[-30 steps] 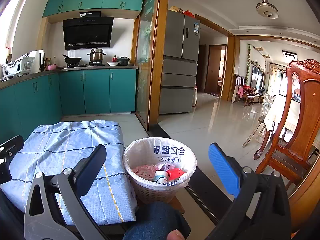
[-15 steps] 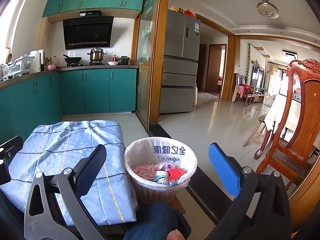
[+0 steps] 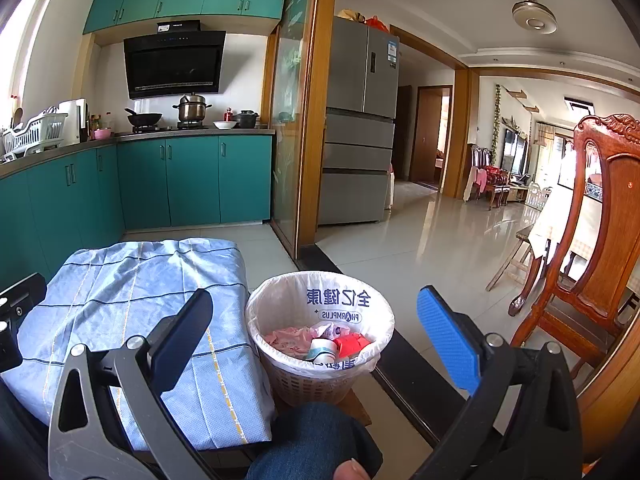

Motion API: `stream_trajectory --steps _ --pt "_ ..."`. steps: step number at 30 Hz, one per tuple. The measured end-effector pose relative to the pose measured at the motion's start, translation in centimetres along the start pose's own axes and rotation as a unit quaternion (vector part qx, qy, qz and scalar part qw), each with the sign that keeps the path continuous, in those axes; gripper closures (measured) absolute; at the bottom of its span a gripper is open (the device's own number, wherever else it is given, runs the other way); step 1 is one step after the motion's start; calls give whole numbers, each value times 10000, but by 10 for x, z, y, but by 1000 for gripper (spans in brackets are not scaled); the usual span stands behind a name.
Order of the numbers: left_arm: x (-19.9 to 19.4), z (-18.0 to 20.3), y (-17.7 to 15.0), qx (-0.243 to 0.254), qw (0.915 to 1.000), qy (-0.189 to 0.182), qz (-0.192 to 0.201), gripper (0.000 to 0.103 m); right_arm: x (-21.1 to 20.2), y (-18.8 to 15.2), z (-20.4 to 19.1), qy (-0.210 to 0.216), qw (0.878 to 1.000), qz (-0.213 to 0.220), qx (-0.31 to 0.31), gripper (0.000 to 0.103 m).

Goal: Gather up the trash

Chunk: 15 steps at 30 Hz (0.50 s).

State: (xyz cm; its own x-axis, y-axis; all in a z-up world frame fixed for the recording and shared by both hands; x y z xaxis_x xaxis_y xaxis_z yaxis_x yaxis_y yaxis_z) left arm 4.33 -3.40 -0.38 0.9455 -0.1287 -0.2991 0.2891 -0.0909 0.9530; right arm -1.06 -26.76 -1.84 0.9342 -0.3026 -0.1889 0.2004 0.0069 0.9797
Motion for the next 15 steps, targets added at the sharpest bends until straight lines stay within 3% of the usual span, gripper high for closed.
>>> stream_trajectory --steps 9,12,15 --pt "-1 1 0 51 9997 162 171 3 5 -5 3 -10 10000 -60 29 3" --pt "6 3 -3 46 10000 13 -30 3 7 -8 3 -7 10000 -91 29 3" --pt "21 -4 -9 97 9995 198 -207 3 6 -8 3 47 9999 -68 77 3"
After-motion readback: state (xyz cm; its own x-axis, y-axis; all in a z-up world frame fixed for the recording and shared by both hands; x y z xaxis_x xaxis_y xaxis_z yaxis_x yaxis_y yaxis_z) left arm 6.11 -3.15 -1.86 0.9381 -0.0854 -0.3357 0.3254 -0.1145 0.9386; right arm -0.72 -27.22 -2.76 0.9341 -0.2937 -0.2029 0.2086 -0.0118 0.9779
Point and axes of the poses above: each gripper's, at about its wrist camera, not at the fingertips, and x roughly the way its jaws point, z to its right, y to its top, the point moved 5 cm from there along x, roughly the way its jaws point, and after that the axes turned 9 degrees about z, right-handed, at the moved point
